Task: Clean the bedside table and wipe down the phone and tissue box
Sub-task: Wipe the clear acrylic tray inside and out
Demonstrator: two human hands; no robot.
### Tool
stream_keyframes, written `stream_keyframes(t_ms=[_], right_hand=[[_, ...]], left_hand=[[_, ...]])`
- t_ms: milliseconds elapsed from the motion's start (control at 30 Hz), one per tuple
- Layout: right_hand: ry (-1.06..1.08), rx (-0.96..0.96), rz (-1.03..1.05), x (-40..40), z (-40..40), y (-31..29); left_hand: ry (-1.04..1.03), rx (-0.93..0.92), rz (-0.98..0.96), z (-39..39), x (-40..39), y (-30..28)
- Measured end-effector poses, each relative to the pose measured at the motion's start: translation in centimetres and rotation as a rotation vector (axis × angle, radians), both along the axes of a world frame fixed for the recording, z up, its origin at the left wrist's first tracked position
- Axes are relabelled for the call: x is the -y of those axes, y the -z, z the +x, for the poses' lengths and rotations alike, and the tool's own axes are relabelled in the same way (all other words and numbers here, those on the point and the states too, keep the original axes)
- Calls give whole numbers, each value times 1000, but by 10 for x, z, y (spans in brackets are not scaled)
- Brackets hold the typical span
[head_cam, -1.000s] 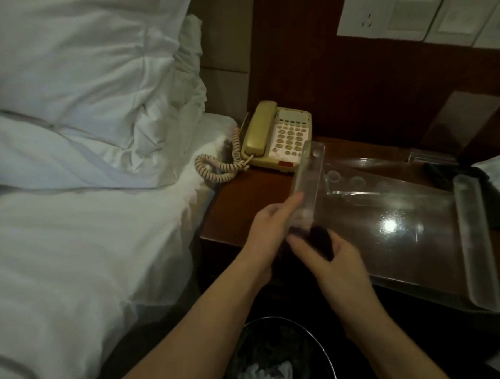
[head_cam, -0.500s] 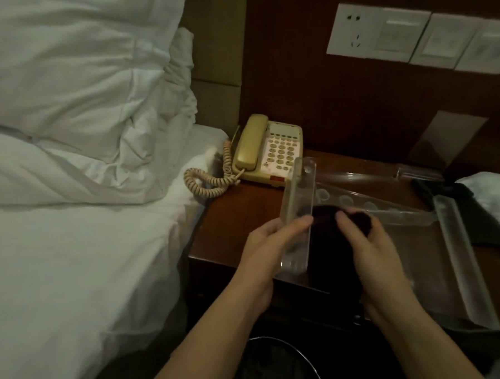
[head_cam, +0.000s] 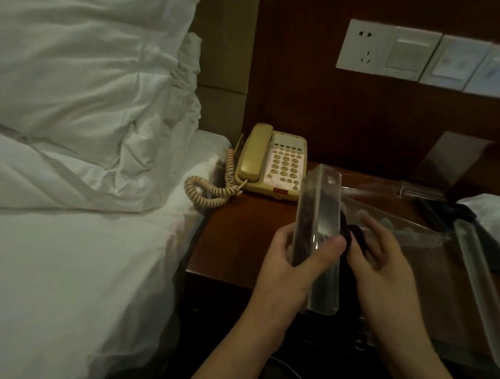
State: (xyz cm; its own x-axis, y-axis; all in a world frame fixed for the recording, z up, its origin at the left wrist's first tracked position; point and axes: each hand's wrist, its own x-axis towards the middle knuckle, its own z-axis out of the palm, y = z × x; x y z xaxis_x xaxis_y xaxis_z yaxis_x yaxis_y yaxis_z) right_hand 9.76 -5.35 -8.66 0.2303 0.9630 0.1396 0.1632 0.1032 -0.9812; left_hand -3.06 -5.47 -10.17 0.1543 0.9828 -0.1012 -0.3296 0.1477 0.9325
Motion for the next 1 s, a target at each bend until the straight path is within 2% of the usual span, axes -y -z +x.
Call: stream_keyframes(t_ms=[167, 267, 400, 500, 567, 667, 733, 867, 1000], right_hand=[[-156, -166, -39, -10, 0, -20], [-139, -102, 7, -24, -7, -36], [-229, 2, -27, -9, -17, -24], [-323, -81, -69, 23, -22, -6], [-372, -181, -174, 24, -22, 5], [-330, -131, -156, 20, -10, 6], [-416, -90, -158, 19, -6, -3], [-447, 13, -149, 17, -1, -19], [-405, 10, -119, 12, -11, -27]], left_hand=[[51, 1, 57, -4, 1, -3], [54, 7, 76, -5, 2, -4], [-2, 37, 105, -7, 4, -5], [-79, 46, 105, -13, 3, -7], [-98, 42, 50, -15, 2, -10], [-23, 121, -146, -17, 2, -18], [29, 223, -229, -17, 0, -18], [61, 305, -282, -13, -3, -16], [75, 319, -280, -12, -5, -13]])
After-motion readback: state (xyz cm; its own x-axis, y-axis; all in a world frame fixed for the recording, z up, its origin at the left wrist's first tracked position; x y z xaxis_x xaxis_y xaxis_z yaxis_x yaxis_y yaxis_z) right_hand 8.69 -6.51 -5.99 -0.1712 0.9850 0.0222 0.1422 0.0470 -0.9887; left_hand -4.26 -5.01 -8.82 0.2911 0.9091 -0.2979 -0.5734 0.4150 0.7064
